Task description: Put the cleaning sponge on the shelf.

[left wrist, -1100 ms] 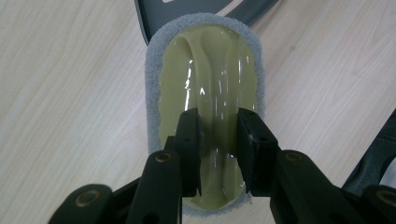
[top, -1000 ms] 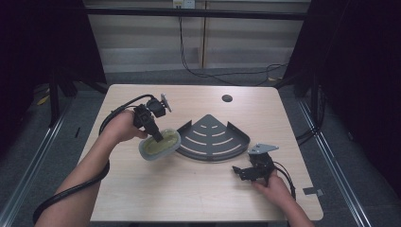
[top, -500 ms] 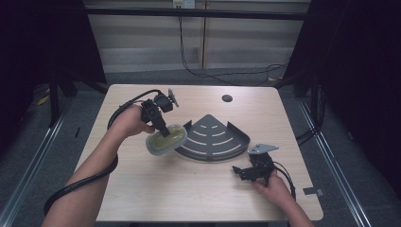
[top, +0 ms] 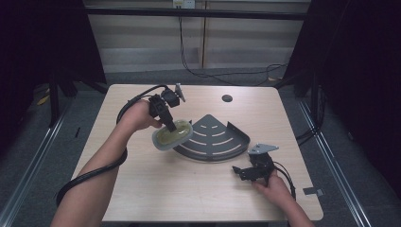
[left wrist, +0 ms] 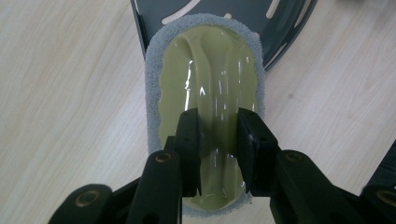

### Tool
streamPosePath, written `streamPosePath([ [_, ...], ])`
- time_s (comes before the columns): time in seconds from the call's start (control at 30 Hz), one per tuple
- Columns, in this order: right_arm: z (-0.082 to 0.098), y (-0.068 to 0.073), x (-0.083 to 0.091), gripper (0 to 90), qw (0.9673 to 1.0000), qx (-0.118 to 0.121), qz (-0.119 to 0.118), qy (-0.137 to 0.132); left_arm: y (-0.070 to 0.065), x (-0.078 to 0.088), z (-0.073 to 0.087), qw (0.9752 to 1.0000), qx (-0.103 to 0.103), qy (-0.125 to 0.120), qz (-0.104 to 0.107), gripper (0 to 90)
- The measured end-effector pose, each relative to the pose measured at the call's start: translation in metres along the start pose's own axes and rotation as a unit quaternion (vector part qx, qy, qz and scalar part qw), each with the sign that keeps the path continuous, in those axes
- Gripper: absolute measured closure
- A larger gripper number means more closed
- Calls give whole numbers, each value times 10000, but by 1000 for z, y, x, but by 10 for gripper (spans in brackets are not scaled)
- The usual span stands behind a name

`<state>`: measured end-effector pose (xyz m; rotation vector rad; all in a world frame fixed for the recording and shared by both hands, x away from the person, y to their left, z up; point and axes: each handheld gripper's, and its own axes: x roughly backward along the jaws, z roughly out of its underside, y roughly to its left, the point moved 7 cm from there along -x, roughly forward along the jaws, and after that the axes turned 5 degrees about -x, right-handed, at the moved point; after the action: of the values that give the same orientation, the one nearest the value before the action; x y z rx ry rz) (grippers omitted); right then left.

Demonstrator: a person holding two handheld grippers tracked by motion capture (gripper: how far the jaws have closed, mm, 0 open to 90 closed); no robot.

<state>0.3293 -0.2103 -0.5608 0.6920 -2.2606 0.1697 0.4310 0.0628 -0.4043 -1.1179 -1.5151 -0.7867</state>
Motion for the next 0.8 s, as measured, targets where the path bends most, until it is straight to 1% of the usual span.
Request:
streamPosePath([
  [0.03, 0, 0, 0, 100, 10000, 0, 1, 0, 0, 0, -2, 10000, 5, -1, 0, 717],
  [0.07, 0, 0, 0, 100, 10000, -7, -4, 5, 1, 0, -4, 10000, -41, 23, 9, 717],
  [0.17, 0, 0, 0, 100, 10000, -6, -4, 5, 2, -2, -12, 10000, 6, -54, -7, 717],
  [0.27, 0, 0, 0, 100, 10000, -7, -4, 4, 4, -3, -18, 10000, -47, -35, -12, 717],
  [0.37, 0, 0, 0, 100, 10000, -8, -3, 5, 5, -5, -25, 9999, 7, -91, -42, 717],
  [0.4, 0, 0, 0, 100, 10000, -7, -4, 5, 6, -5, -27, 10000, -6, -82, -30, 717],
  [0.47, 0, 0, 0, 100, 10000, -7, -5, 5, 6, -7, -32, 9999, 54, -135, -32, 717],
  [0.57, 0, 0, 0, 100, 10000, -6, -3, 3, 9, -9, -38, 9999, 49, -154, -38, 717],
  [0.6, 0, 0, 0, 100, 10000, -7, -4, 3, 9, -10, -41, 9998, 85, -188, -40, 717],
  [0.73, 0, 0, 0, 100, 10000, -8, -4, 5, 12, -12, -47, 9998, 45, -194, -63, 717],
  [0.8, 0, 0, 0, 100, 10000, -6, -3, 4, 13, -15, -50, 9996, 87, -241, -77, 717],
])
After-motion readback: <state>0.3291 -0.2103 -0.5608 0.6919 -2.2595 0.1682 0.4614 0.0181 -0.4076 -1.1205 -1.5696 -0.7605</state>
